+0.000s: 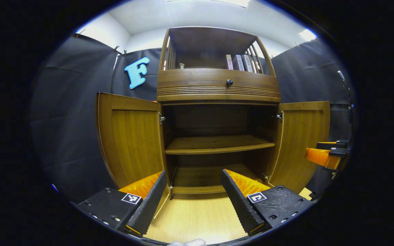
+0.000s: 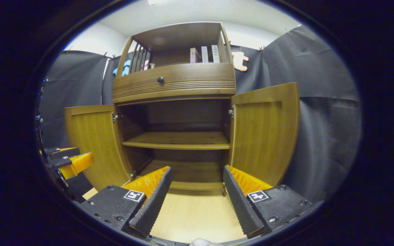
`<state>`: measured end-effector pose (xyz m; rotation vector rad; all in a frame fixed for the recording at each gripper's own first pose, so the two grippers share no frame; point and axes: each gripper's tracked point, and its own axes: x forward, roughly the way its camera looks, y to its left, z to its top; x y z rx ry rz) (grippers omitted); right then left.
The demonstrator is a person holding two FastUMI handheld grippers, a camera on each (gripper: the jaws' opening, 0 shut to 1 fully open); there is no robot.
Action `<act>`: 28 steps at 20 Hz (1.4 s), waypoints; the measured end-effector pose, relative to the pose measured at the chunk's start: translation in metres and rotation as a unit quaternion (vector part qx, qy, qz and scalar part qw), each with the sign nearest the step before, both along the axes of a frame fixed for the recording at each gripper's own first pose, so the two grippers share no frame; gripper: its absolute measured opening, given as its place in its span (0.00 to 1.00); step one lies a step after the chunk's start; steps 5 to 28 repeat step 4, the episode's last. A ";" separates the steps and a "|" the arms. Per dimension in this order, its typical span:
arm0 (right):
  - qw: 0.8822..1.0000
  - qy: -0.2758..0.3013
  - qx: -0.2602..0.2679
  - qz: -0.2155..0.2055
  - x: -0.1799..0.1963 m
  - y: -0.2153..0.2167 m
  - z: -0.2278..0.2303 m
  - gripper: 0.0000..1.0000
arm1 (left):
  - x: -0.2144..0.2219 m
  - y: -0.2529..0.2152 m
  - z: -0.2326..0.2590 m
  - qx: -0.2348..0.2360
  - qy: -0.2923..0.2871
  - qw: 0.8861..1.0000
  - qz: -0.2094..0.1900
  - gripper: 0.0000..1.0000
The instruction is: Open the right door of the double-door shoe cabinet with the right hand, and open the left door with the left hand.
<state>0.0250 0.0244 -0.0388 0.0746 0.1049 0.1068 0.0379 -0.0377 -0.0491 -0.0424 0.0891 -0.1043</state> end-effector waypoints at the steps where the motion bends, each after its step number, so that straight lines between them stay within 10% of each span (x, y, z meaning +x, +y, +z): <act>1: 1.000 0.002 0.000 0.002 -0.001 0.001 -0.001 0.95 | 0.000 0.000 -0.001 0.001 0.001 1.000 0.000 1.00; 28: 1.000 0.005 -0.003 0.002 -0.004 0.001 -0.005 0.98 | -0.002 -0.002 -0.002 -0.003 0.003 1.000 -0.009 0.96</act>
